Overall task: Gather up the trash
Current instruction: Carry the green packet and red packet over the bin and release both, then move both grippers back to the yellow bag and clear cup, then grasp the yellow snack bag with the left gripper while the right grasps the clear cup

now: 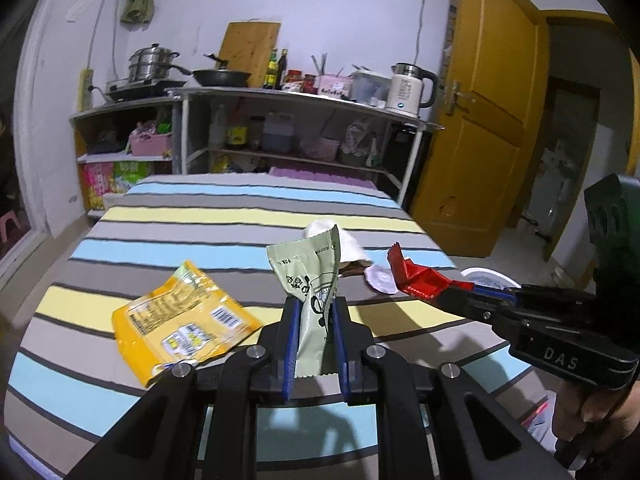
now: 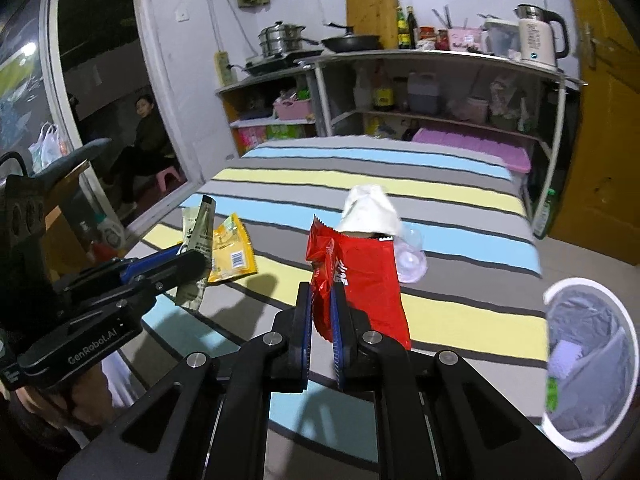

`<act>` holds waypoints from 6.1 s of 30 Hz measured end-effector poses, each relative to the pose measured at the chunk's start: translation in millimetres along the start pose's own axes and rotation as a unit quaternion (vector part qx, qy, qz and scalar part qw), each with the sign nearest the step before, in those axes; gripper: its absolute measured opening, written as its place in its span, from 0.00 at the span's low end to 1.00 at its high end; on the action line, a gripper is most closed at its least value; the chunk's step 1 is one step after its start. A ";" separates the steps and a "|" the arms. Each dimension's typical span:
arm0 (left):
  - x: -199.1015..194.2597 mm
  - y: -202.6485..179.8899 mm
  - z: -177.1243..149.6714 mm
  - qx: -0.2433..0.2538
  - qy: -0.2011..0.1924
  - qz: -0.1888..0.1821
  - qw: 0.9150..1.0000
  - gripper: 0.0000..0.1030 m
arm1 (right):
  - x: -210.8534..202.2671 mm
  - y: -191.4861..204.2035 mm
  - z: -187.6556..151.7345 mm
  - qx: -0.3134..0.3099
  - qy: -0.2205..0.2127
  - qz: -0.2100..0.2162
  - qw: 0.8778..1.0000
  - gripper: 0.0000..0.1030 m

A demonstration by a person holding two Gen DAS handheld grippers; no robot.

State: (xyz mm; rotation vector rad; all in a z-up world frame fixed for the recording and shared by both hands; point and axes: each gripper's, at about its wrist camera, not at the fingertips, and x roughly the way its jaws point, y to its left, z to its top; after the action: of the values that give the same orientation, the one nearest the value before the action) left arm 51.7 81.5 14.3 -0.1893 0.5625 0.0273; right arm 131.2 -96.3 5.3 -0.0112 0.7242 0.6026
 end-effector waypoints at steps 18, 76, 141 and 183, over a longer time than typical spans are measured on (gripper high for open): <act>24.4 -91.5 23.0 0.050 0.009 -0.073 0.996 0.16 | -57.9 -69.4 -20.1 0.055 -0.031 -0.079 0.995 0.09; 169.0 -265.8 2.5 0.134 0.120 -0.197 0.964 0.36 | -85.1 -237.3 -81.0 0.217 -0.018 -0.182 0.959 0.24; -4.1 -64.4 6.5 0.034 -0.009 -0.067 0.997 0.40 | -73.0 -41.9 -20.4 0.035 -0.051 -0.065 0.996 0.39; 58.3 161.3 -2.3 -0.046 0.081 0.082 0.992 0.60 | 78.9 -29.5 28.6 0.009 0.037 -0.078 0.996 0.40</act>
State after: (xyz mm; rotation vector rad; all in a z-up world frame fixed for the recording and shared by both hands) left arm 87.3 237.9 -46.2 -0.2351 0.7379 0.1997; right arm 210.7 -74.2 -28.0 -0.0735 0.7916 0.4486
